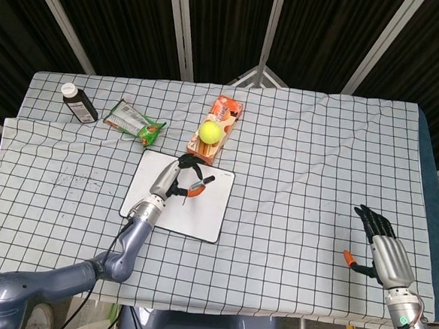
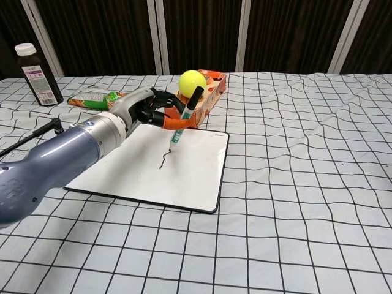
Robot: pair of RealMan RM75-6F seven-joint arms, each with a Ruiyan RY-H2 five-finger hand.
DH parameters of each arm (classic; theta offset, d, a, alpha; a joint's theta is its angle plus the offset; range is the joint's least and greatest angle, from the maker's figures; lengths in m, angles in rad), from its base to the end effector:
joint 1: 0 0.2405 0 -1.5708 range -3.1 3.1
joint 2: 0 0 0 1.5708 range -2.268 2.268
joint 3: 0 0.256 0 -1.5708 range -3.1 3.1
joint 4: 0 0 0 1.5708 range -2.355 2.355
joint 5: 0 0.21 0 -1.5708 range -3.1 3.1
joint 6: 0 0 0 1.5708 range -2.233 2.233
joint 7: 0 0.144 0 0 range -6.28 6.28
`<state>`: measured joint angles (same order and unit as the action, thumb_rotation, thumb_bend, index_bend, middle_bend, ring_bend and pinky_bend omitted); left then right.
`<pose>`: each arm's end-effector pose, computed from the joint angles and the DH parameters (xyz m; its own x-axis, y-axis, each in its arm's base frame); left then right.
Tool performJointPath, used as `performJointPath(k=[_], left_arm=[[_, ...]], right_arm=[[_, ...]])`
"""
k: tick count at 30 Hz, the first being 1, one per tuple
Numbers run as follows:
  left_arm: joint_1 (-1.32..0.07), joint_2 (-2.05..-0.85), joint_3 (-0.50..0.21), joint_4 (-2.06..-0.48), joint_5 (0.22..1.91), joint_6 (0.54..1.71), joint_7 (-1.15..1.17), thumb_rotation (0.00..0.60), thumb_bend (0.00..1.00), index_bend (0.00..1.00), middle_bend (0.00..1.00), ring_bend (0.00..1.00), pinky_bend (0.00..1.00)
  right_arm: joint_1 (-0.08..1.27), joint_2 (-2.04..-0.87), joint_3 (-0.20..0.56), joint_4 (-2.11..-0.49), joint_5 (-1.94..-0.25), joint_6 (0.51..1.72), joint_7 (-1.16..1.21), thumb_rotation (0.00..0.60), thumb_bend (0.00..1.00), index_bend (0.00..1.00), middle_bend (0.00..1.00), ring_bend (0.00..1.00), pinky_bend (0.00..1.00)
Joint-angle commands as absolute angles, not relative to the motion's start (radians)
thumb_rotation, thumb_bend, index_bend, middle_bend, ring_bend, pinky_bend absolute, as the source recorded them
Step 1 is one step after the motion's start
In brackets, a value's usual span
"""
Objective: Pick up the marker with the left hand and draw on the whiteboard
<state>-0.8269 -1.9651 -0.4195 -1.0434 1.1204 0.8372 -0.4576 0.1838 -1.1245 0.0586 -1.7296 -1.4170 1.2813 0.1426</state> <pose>-0.0974 0.3809 -0.0998 -0.4369 0.3988 0.8063 0.8731 -0.0279 0.4868 -0.2858 -0.2066 0.1238 0.1342 -0.1824 0.9740 -0.9908 -0.0067 0.1353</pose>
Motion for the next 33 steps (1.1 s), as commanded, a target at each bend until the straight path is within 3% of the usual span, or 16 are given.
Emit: performJointPath(k=[1, 24, 33], left_arm=[[-0.829, -1.967, -0.417, -1.038, 1.123, 0.835, -0.462, 0.6, 0.5, 0.75, 0.24, 0.08, 0.15], [-0.786, -1.905, -0.393, -0.918, 1.13, 0.874, -0.418, 0.6, 0.5, 0.75, 0.24, 0.08, 0.15], [-0.746, -1.801, -0.414, -1.032, 1.156, 0.938, -0.445, 0.6, 0.49, 0.75, 0.24, 0.08, 0.15]], right_arm=[[0.184, -1.124, 0.059, -1.73, -1.416, 1.281, 0.143, 0.6, 0.33, 0.0, 0.0, 0.0, 0.0], [0.18, -1.122, 0.058, -1.737, -1.413, 1.285, 0.142, 0.6, 0.33, 0.0, 0.0, 0.0, 0.0], [0.179, -1.122, 0.058, -1.737, -1.415, 1.287, 0.14, 0.6, 0.33, 0.0, 0.0, 0.0, 0.0]])
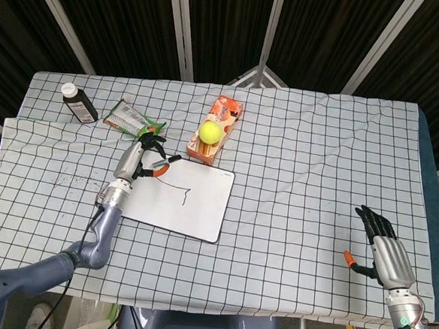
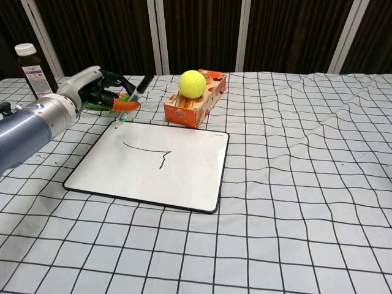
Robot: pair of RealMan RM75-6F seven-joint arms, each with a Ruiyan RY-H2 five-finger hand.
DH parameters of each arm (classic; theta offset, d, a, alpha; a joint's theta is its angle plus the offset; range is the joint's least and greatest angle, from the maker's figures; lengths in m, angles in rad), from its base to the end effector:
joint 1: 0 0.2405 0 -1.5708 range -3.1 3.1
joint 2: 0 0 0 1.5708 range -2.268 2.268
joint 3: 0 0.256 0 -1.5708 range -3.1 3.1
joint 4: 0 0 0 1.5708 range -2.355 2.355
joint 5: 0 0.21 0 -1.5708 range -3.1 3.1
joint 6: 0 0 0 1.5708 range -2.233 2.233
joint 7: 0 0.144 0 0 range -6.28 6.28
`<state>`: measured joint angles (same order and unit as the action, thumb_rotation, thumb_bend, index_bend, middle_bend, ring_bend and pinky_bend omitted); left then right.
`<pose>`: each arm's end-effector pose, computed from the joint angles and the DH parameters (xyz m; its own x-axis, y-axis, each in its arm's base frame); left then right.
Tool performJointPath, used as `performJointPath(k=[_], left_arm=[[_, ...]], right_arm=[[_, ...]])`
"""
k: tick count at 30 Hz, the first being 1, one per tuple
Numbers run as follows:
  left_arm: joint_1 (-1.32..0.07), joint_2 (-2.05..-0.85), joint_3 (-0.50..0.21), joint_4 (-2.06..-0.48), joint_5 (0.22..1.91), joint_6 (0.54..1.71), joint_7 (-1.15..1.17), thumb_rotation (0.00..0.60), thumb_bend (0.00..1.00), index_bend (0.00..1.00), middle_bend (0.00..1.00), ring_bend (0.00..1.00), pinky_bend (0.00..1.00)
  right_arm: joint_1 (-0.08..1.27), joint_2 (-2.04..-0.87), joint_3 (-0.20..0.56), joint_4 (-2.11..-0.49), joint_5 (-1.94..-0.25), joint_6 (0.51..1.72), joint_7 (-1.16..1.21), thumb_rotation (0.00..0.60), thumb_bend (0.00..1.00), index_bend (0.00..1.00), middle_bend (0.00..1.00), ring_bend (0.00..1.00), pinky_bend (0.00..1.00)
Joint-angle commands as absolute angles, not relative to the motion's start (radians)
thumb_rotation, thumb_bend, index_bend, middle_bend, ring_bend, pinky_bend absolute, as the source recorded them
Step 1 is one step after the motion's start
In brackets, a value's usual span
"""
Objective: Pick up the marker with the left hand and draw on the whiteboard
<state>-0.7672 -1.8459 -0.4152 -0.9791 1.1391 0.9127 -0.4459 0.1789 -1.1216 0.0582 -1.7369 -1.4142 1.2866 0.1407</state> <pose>-0.1611 0.4106 -0.0392 -0.3350 0.2042 0.9198 0.9344 -0.0537 0.3522 -0.2857 -0.2050 0.1248 0.1305 -0.1788 0.9752 -0.9912 -0.0005 0.1325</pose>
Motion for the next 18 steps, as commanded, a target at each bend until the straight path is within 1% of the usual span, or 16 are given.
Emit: performJointPath(k=[1, 5, 8, 10, 12, 15, 18], left_arm=[[-0.74, -1.787, -0.41, -1.047, 1.16, 0.943, -0.438, 0.6, 0.49, 0.75, 0.24, 0.08, 0.15], [-0.715, -1.726, -0.377, -1.096, 1.186, 0.967, -0.367, 0.6, 0.49, 0.75, 0.24, 0.08, 0.15], [-0.695, -1.674, -0.337, -1.124, 1.205, 0.981, -0.269, 0.6, 0.49, 0.75, 0.24, 0.08, 0.15], [-0.686, -1.645, -0.312, -1.136, 1.203, 0.981, -0.187, 0.6, 0.49, 0.75, 0.25, 0.08, 0.15], [-0.676, -1.614, -0.275, -1.14, 1.208, 0.993, -0.055, 0.6, 0.49, 0.74, 0.25, 0.08, 0.15], [-0.664, -1.591, -0.229, -1.149, 1.218, 1.01, 0.083, 0.6, 0.48, 0.71, 0.24, 0.08, 0.15], [-0.652, -1.588, -0.203, -1.156, 1.205, 1.004, 0.148, 0.6, 0.45, 0.65, 0.23, 0.07, 0.14]], right_arm=[[0.179, -1.122, 0.058, -1.737, -1.416, 1.287, 0.139, 0.6, 0.33, 0.0, 0.0, 0.0, 0.0], [0.178, -1.123, 0.057, -1.737, -1.417, 1.288, 0.137, 0.6, 0.33, 0.0, 0.0, 0.0, 0.0], [0.178, -1.123, 0.057, -1.738, -1.416, 1.289, 0.135, 0.6, 0.33, 0.0, 0.0, 0.0, 0.0], [0.178, -1.123, 0.057, -1.739, -1.416, 1.288, 0.134, 0.6, 0.33, 0.0, 0.0, 0.0, 0.0], [0.178, -1.124, 0.058, -1.74, -1.415, 1.288, 0.132, 0.6, 0.33, 0.0, 0.0, 0.0, 0.0], [0.179, -1.125, 0.058, -1.741, -1.414, 1.289, 0.128, 0.6, 0.33, 0.0, 0.0, 0.0, 0.0], [0.179, -1.126, 0.058, -1.743, -1.414, 1.289, 0.125, 0.6, 0.33, 0.0, 0.0, 0.0, 0.0]])
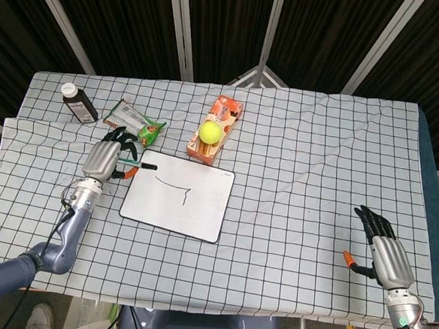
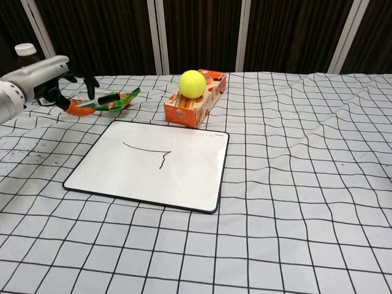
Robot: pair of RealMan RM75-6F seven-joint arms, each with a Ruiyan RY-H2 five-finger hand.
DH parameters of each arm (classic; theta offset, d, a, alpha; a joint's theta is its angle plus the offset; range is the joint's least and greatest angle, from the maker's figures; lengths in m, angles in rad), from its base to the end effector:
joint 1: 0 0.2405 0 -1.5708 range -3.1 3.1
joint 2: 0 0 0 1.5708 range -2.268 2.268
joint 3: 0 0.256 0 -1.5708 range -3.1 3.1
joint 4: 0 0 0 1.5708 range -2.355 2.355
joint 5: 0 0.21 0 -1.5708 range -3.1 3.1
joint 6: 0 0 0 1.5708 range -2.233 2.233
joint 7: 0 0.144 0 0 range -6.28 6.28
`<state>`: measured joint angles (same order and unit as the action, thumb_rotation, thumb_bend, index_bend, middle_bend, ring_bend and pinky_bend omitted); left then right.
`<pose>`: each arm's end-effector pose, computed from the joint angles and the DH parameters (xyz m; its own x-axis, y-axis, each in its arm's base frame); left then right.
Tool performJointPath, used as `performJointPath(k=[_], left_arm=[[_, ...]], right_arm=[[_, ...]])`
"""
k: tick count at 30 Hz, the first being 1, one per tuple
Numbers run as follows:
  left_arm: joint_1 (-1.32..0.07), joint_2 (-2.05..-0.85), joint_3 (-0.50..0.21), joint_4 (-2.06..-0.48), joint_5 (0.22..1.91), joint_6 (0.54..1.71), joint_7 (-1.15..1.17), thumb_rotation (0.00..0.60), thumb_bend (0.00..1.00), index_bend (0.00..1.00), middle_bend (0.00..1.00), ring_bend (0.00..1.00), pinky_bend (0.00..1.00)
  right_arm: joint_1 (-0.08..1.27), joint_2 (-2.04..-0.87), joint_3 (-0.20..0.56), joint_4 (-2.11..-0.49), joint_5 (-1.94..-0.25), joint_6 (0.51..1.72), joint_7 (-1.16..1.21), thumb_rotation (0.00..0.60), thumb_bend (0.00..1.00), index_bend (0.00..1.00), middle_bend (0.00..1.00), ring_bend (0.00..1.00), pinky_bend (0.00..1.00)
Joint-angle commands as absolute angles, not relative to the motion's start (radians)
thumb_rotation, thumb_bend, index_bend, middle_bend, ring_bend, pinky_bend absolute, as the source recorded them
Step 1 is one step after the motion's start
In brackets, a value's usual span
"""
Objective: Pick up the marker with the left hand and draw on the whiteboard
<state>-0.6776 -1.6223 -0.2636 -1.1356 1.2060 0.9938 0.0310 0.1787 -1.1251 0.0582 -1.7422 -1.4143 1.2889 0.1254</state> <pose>-0.2079 0.3885 0.0136 0.2999 0.1262 0.9456 0.9420 -0.1954 -0.2727 -0.2840 -0.2047 0.1235 0.1373 -0.1781 0.9744 -0.9903 -0.0040 0.1389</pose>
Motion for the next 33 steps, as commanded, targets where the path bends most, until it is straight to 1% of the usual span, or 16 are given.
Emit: performJointPath(k=[1, 5, 9, 12, 14, 15, 17, 19, 23, 27, 29, 33], left_arm=[[-0.647, -1.589, -0.194, -1.161, 1.195, 0.998, 0.165, 0.6, 0.44, 0.63, 0.22, 0.07, 0.13], [-0.632, -1.602, -0.177, -1.173, 1.156, 0.986, 0.222, 0.6, 0.39, 0.58, 0.2, 0.07, 0.11], [-0.621, -1.609, -0.168, -1.178, 1.127, 0.98, 0.255, 0.6, 0.33, 0.47, 0.13, 0.02, 0.04], [-0.61, -1.601, -0.174, -1.197, 1.09, 0.982, 0.281, 0.6, 0.28, 0.35, 0.05, 0.0, 0.0], [-0.603, -1.591, -0.18, -1.213, 1.067, 0.987, 0.296, 0.6, 0.25, 0.23, 0.01, 0.0, 0.0], [-0.6, -1.587, -0.182, -1.218, 1.061, 0.99, 0.3, 0.6, 0.23, 0.18, 0.0, 0.0, 0.0], [-0.59, -1.575, -0.188, -1.237, 1.04, 0.998, 0.304, 0.6, 0.21, 0.05, 0.0, 0.0, 0.0], [-0.574, -1.556, -0.193, -1.267, 1.02, 1.008, 0.302, 0.6, 0.2, 0.01, 0.0, 0.0, 0.0], [-0.538, -1.511, -0.199, -1.343, 1.015, 1.057, 0.285, 0.6, 0.2, 0.0, 0.0, 0.0, 0.0], [-0.467, -1.436, -0.191, -1.477, 1.043, 1.156, 0.242, 0.6, 0.19, 0.0, 0.0, 0.0, 0.0], [-0.422, -1.387, -0.172, -1.55, 1.07, 1.211, 0.227, 0.6, 0.17, 0.0, 0.0, 0.0, 0.0], [-0.328, -1.28, -0.106, -1.675, 1.143, 1.321, 0.217, 0.6, 0.14, 0.0, 0.0, 0.0, 0.0]], right_arm=[[0.179, -1.126, 0.058, -1.744, -1.414, 1.289, 0.125, 0.6, 0.33, 0.0, 0.0, 0.0, 0.0], [0.177, -1.125, 0.059, -1.746, -1.411, 1.29, 0.124, 0.6, 0.33, 0.0, 0.0, 0.0, 0.0], [0.177, -1.124, 0.06, -1.746, -1.409, 1.29, 0.126, 0.6, 0.33, 0.0, 0.0, 0.0, 0.0], [0.177, -1.124, 0.059, -1.745, -1.411, 1.291, 0.126, 0.6, 0.33, 0.0, 0.0, 0.0, 0.0], [0.177, -1.123, 0.059, -1.744, -1.413, 1.291, 0.125, 0.6, 0.33, 0.0, 0.0, 0.0, 0.0], [0.177, -1.123, 0.059, -1.744, -1.414, 1.291, 0.125, 0.6, 0.33, 0.0, 0.0, 0.0, 0.0], [0.177, -1.124, 0.058, -1.743, -1.416, 1.291, 0.125, 0.6, 0.33, 0.0, 0.0, 0.0, 0.0], [0.177, -1.124, 0.058, -1.743, -1.417, 1.293, 0.124, 0.6, 0.33, 0.0, 0.0, 0.0, 0.0], [0.176, -1.124, 0.057, -1.742, -1.421, 1.295, 0.122, 0.6, 0.33, 0.0, 0.0, 0.0, 0.0], [0.176, -1.124, 0.056, -1.737, -1.424, 1.298, 0.12, 0.6, 0.33, 0.0, 0.0, 0.0, 0.0], [0.176, -1.125, 0.057, -1.734, -1.425, 1.299, 0.118, 0.6, 0.33, 0.0, 0.0, 0.0, 0.0], [0.176, -1.127, 0.055, -1.732, -1.432, 1.302, 0.108, 0.6, 0.33, 0.0, 0.0, 0.0, 0.0]])
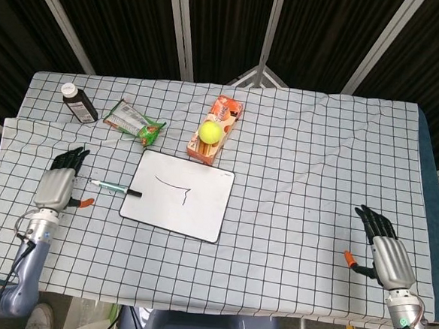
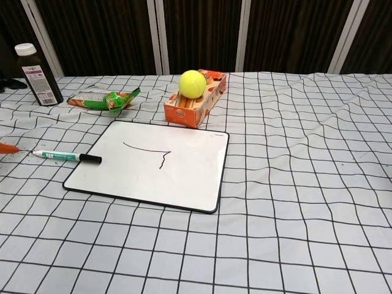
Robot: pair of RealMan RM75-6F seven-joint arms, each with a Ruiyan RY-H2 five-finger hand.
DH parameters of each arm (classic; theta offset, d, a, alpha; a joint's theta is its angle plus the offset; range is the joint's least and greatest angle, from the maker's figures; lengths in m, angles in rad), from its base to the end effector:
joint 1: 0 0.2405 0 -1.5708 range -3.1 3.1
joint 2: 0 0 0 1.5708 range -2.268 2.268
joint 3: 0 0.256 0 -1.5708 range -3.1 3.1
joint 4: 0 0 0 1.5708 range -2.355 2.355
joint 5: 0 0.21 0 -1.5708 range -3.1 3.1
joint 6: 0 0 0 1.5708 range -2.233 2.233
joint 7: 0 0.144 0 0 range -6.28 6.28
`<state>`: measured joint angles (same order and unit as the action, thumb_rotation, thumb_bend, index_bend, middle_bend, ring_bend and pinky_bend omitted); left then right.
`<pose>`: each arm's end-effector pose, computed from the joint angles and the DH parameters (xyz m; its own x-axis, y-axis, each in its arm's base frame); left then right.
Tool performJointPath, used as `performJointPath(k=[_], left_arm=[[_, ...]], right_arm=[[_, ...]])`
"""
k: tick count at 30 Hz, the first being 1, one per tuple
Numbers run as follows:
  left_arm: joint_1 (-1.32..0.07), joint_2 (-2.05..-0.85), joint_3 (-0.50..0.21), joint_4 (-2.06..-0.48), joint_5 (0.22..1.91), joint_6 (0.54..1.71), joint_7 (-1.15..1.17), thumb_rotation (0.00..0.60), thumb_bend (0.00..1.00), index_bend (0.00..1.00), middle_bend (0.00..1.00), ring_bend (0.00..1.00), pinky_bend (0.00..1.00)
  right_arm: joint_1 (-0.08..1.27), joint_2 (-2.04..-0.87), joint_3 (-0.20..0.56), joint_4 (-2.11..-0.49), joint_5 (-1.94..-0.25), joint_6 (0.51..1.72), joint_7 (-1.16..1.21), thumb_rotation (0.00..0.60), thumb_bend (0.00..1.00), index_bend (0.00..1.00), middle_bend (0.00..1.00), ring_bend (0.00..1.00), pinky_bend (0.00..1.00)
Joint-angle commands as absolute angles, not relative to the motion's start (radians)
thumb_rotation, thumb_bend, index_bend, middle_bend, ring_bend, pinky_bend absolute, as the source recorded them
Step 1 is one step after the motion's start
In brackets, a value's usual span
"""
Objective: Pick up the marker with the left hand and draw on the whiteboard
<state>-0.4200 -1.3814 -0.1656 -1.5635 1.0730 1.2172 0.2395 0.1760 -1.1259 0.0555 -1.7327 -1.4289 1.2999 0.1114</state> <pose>-0.2646 0.2932 0.0691 0.3181 0.1351 0.9384 0.9443 0.0427 -0.3262 -0.2846 -0.2039 0.1247 0.1632 -0.1701 0.9718 -0.9865 -0.0179 0.1625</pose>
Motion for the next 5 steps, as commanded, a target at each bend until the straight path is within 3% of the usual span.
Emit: performJointPath(k=[1, 5], left_arm=[[-0.298, -1.246, -0.083, -1.705, 1.168, 1.356, 0.219, 0.6, 0.14, 0.0, 0.0, 0.0, 0.0], [-0.215, -1.171, -0.018, -1.759, 1.243, 1.46, 0.221, 0.6, 0.13, 0.0, 0.0, 0.0, 0.0]], right_arm=[[0.176, -1.128, 0.054, -1.732, -1.434, 1.303, 0.102, 0.6, 0.33, 0.0, 0.0, 0.0, 0.0], [0.175, -1.132, 0.054, -1.731, -1.434, 1.308, 0.092, 0.6, 0.33, 0.0, 0.0, 0.0, 0.0]])
